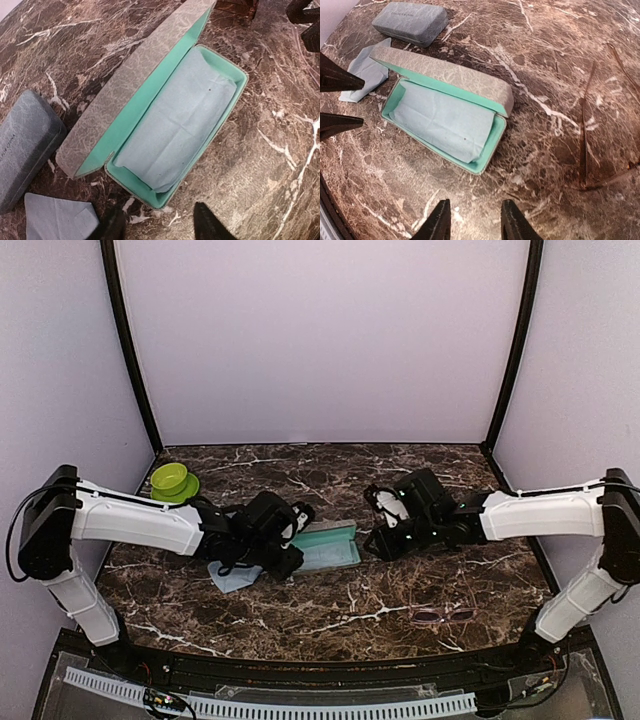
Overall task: Organize the sunglasses
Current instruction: Place the folded cleaning cloth in the sunglasses case.
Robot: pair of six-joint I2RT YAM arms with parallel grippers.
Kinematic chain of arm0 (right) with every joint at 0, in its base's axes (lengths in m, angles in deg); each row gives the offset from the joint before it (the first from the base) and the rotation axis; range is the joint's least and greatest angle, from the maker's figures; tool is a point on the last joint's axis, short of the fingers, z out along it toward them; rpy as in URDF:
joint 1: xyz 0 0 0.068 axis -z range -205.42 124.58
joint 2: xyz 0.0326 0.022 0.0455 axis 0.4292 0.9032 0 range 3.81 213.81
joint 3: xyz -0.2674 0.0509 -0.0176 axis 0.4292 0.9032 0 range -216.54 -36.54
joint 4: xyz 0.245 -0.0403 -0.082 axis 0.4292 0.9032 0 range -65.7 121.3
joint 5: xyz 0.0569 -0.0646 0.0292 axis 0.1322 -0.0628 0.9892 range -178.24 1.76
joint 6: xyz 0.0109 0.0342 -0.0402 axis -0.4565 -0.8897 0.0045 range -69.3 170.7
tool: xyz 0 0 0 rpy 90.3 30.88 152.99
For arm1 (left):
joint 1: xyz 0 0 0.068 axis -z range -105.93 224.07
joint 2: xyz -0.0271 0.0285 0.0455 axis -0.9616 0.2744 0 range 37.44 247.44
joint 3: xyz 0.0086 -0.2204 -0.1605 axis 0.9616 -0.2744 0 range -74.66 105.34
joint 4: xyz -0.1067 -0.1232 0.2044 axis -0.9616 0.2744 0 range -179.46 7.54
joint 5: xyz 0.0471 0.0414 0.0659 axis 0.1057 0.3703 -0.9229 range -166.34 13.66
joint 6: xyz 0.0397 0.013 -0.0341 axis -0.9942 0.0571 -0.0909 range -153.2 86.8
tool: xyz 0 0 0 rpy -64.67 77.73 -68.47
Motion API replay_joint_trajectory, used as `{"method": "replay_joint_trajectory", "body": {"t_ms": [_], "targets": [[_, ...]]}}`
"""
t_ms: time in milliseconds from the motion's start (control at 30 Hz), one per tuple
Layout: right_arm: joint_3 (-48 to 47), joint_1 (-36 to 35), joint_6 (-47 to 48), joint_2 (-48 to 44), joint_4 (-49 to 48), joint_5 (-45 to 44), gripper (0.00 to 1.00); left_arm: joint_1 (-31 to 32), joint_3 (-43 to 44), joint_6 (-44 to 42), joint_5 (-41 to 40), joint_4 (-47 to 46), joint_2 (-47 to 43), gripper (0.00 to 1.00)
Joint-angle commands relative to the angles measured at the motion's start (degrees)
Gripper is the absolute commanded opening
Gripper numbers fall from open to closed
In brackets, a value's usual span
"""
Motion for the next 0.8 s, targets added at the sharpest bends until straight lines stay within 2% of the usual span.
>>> {"method": "replay_joint_trajectory", "body": {"t_ms": [0, 100, 300, 433, 767], "targets": [[1.9, 0.4, -3.7, -6.3, 8.4, -5.3, 0.39, 1.2, -1.2, 2.0, 4.2, -1.8, -4.1, 0.58], [1.6, 1.7, -6.7, -9.4, 16.5, -9.3, 0.61, 2.6, -0.4, 2.1, 7.1, -4.5, -4.0, 0.66], [2.4, 4.9, -14.9, -13.8, 28.4, -14.4, 0.84, 6.4, 4.3, 1.6, 8.6, -6.3, 1.0, 0.68], [5.2, 7.1, -19.5, -15.0, 33.0, -17.3, 0.86, 7.6, 6.1, 1.4, 10.4, -8.2, 3.4, 0.68], [11.0, 9.4, -30.3, -17.6, 35.4, -17.0, 0.78, 8.6, 6.3, -0.7, 7.6, -9.5, 4.0, 0.67]]}}
